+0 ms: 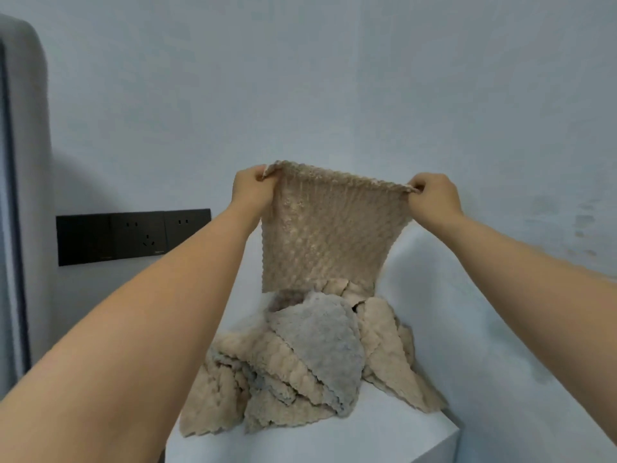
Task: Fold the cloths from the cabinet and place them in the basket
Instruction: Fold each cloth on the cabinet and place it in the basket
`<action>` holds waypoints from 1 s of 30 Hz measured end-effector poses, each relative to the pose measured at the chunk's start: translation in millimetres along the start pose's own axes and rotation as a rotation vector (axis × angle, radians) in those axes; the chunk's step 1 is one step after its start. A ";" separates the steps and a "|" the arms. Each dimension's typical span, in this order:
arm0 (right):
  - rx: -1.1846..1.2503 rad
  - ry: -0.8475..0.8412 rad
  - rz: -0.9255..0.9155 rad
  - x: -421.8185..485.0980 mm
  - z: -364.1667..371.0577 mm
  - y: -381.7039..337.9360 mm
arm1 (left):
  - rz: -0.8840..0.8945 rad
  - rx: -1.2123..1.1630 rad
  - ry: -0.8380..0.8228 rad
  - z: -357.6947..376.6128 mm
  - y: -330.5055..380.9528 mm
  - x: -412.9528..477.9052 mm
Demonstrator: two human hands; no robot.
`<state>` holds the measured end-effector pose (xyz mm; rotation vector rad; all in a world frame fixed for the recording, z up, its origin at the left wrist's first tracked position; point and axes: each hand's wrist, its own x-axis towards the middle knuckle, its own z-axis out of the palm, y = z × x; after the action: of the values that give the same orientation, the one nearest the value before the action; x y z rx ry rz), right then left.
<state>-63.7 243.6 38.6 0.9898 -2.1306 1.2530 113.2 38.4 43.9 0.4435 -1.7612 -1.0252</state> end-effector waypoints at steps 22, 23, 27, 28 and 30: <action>0.153 -1.019 0.272 -199.6 32.3 154.0 | -0.501 0.308 -0.998 -17.8 -154.1 -161.6; 0.179 -1.072 0.291 -197.9 31.3 153.1 | -0.535 0.303 -1.043 -18.6 -155.3 -161.9; 0.241 -1.187 0.300 -188.0 30.8 151.8 | -0.563 0.236 -1.148 -25.5 -159.9 -157.6; 0.241 -1.183 0.279 -185.6 31.0 151.2 | -0.557 0.227 -1.170 -27.1 -163.2 -156.0; 0.205 -1.178 0.229 -181.7 33.0 149.7 | -0.551 0.215 -1.201 -30.3 -164.0 -156.8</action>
<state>-67.7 325.2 -184.7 1.9543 -3.0564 1.1030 180.5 40.6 -174.9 0.4976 -2.9259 -1.6956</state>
